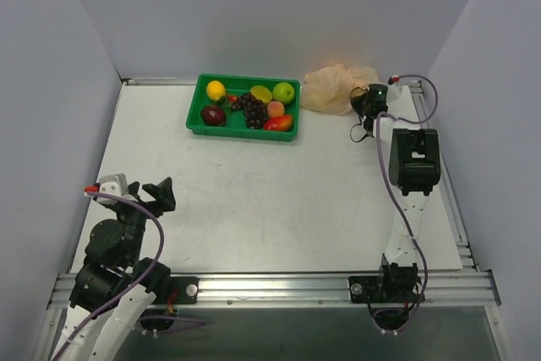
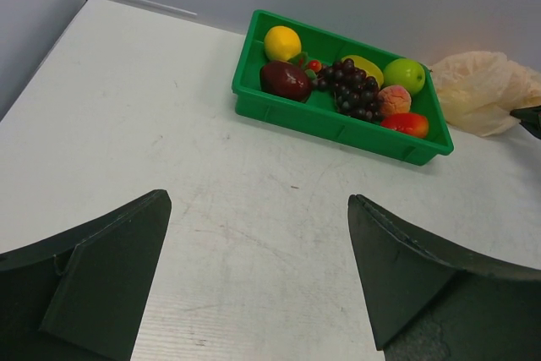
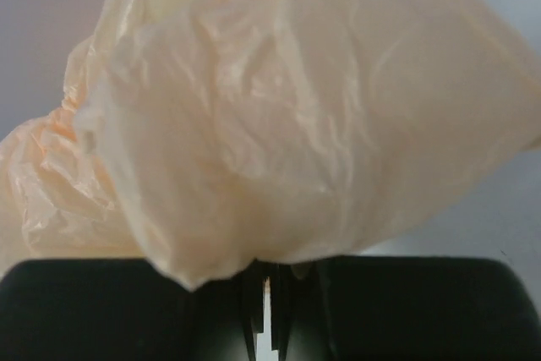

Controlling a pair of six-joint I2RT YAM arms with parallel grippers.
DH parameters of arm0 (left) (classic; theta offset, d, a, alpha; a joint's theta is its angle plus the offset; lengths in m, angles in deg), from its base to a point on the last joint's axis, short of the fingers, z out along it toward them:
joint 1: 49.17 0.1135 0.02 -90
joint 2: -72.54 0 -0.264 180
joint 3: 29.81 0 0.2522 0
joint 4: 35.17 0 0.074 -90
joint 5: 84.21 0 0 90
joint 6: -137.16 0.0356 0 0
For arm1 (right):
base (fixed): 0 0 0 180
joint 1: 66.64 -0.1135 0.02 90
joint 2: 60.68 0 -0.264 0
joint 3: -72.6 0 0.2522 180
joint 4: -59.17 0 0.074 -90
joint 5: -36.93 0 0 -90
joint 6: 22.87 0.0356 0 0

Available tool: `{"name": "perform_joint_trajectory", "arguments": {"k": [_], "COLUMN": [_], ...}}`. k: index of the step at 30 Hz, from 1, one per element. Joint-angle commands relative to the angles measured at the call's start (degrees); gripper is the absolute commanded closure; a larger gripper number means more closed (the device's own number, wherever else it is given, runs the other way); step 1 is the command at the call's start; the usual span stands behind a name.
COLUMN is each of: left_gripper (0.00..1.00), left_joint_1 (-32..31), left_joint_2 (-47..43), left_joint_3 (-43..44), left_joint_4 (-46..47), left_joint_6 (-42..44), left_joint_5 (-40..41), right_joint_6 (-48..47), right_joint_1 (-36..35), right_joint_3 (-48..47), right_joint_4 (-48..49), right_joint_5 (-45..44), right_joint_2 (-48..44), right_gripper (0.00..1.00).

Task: Untie the knot of the plastic bag and take out the fruit

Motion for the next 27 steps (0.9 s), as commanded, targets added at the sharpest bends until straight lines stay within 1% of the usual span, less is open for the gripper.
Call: {"name": "perform_joint_trajectory", "arguments": {"k": [1, 2, 3, 6, 7, 8, 9, 10, 11, 13, 14, 15, 16, 18, 19, 21, 22, 24, 25, 27], "left_gripper": [0.02, 0.03, 0.03, 0.03, 0.02, 0.03, 0.03, 0.03, 0.03, 0.02, 0.02, 0.03, 0.03, 0.03, 0.03, 0.03, 0.03, 0.03, 0.03, 0.03], "left_joint_1": [-0.2, -0.2, -0.1, 0.1, 0.4, 0.5, 0.7, 1.0, 1.4, 1.9, 2.5, 2.8, 3.3, 3.8, 3.8, 4.0, 4.0, 4.2, 4.3, 4.8], "left_joint_2": [0.7, 0.7, 0.7, 1.0, 1.1, 1.2, 1.3, 1.3, 1.6, 2.6, 3.1, 4.1, 4.8, 6.5, 7.1, 8.8, 9.4, 10.7, 11.1, 12.1], "left_joint_3": [0.3, 0.2, 0.2, 0.3, 0.4, 0.5, 0.4, 0.4, 0.5, 0.6, 0.6, 0.8, 0.9, 0.9, 1.0, 1.1, 1.2, 1.2, 1.2, 1.1], "left_joint_4": [2.3, 2.4, 2.4, 2.3, 2.1, 2.1, 2.0, 2.0, 2.1, 1.8, 1.8, 1.7, 1.7, 1.7, 1.7, 1.5, 1.5, 1.3, 1.4, 1.5], "left_joint_6": [0.7, 0.7, 0.9, 1.1, 1.1, 1.1, 1.1, 1.1, 1.0, 0.9, 0.9, 0.8, 0.7, 0.7, 0.5, 0.5, 0.3, 0.2, 0.1, 0.1], "left_joint_5": [-1.0, -1.1, -1.6, -2.2, -2.7, -3.2, -3.8, -4.3, -5.5, -7.1, -8.4, -9.2, -10.0, -12.2, -12.9, -14.8, -15.5, -17.3, -17.9, -19.9], "right_joint_6": [0.5, 0.6, 0.6, 0.1, -0.1, -0.1, 0.0, 0.3, 0.4, 0.2, 0.2, 0.3, 0.3, 0.2, 0.0, -0.1, 0.1, 1.7, 2.2, 4.8], "right_joint_1": [0.2, 1.8, 2.0, 2.2, 2.2, 2.3, 2.3, 2.4, 2.4, 2.3, 2.3, 2.1, 1.9, 1.1, -0.6, -3.1, -6.2, -9.9, -14.1, -18.1], "right_joint_3": [6.1, 8.2, 12.9, 19.7, 24.4, 26.8, 29.1, 34.1, 36.3, 42.1, 44.0, 45.6, 49.0, 52.0, 55.1, 58.1, 59.3, 62.9, 64.1, 67.1], "right_joint_4": [5.1, 6.1, 7.5, 8.1, 8.1, 7.9, 7.2, 6.8, 6.1, 2.0, -0.1, -4.0, -5.7, -11.0, -12.9, -17.7, -19.0, -22.6, -23.2, -25.7], "right_joint_5": [-2.1, -2.0, -2.0, -2.0, -2.0, -1.9, -2.0, -1.9, -1.4, -0.9, -0.5, 1.8, 3.0, 5.1, 5.4, 5.5, 5.4, 4.3, 4.1, 2.6], "right_joint_2": [-5.8, -8.8, -10.4, -18.1, -20.3, -24.7, -27.1, -29.4, -34.2, -39.3, -44.0, -46.3, -50.8, -55.4, -59.9, -64.7, -69.0, -73.3, -77.0, -80.6], "right_gripper": [1.0, 1.0, 1.0, 1.0, 1.0, 1.0, 1.0, 1.0, 1.0, 1.0, 1.0, 1.0, 1.0, 1.0, 1.0, 1.0, 1.0, 1.0, 1.0, 1.0]}}
